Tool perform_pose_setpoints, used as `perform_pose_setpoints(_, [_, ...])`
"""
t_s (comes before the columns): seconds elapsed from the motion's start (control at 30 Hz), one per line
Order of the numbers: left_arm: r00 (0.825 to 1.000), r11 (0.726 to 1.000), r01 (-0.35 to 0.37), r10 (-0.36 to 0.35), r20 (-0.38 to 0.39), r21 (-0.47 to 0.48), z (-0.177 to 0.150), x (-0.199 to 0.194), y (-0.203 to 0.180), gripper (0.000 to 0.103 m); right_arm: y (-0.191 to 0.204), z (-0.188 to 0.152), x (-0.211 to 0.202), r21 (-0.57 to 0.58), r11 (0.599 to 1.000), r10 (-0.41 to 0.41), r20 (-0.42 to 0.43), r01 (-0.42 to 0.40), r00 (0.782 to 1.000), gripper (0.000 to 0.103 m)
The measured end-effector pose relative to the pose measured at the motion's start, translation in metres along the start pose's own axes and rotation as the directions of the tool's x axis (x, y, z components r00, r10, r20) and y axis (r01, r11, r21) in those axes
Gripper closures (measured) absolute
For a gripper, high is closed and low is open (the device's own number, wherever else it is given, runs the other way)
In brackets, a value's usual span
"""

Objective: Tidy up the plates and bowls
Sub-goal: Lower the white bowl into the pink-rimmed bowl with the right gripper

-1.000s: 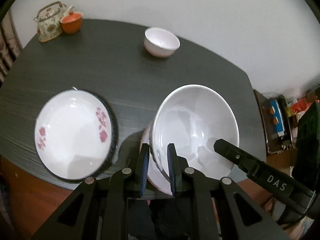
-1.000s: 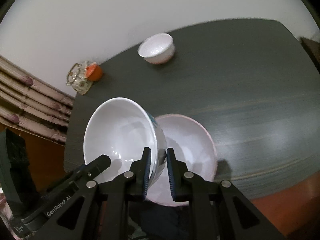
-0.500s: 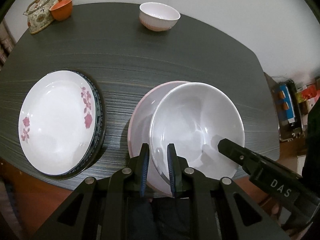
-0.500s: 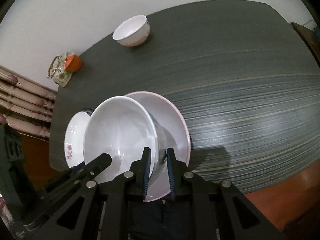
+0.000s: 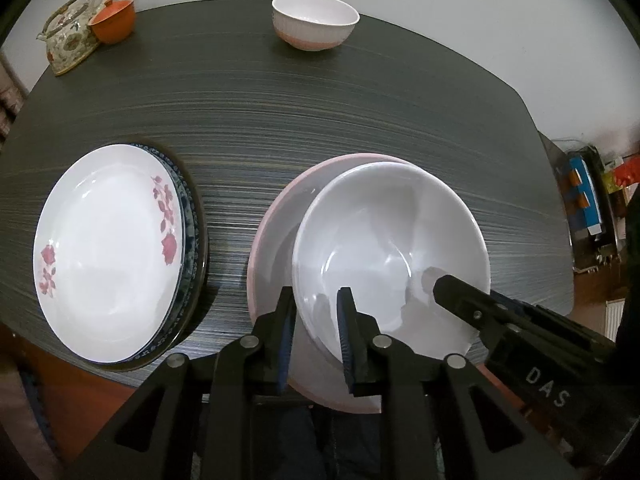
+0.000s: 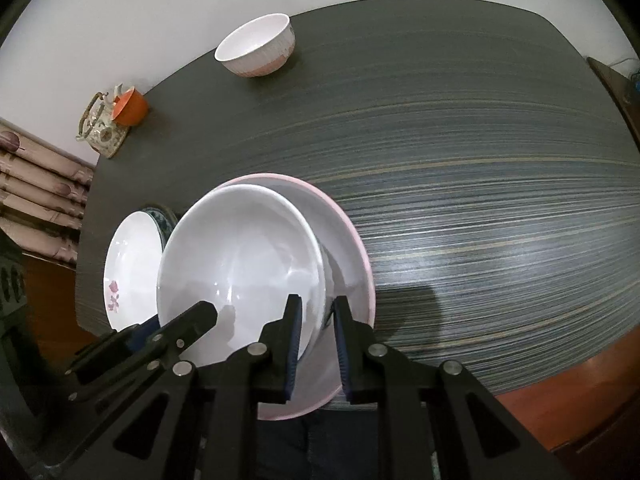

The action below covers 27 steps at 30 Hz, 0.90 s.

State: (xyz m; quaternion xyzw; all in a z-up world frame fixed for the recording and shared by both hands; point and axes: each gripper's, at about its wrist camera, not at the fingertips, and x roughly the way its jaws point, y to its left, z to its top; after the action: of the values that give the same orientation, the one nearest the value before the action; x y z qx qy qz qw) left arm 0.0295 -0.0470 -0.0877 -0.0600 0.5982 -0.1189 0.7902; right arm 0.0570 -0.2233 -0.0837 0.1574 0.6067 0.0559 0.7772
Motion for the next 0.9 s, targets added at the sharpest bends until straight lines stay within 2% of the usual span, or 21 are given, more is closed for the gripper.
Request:
perform_pose_setpoints(0.27, [0.999,1.0,-0.016,0.017,-0.033,0.01,0.0,0.008,-0.005,0.085,0.004,0.003,0.001,-0.019,0.999,-0.034,0.003,0.034,0.999,0.084])
perform_pose_setpoints(0.9, [0.999,1.0,-0.009,0.009,-0.048,0.016,0.004,0.015,-0.004,0.083,0.007,-0.001,0.001,-0.029,0.998,-0.059,0.008,0.059,0.998,0.083])
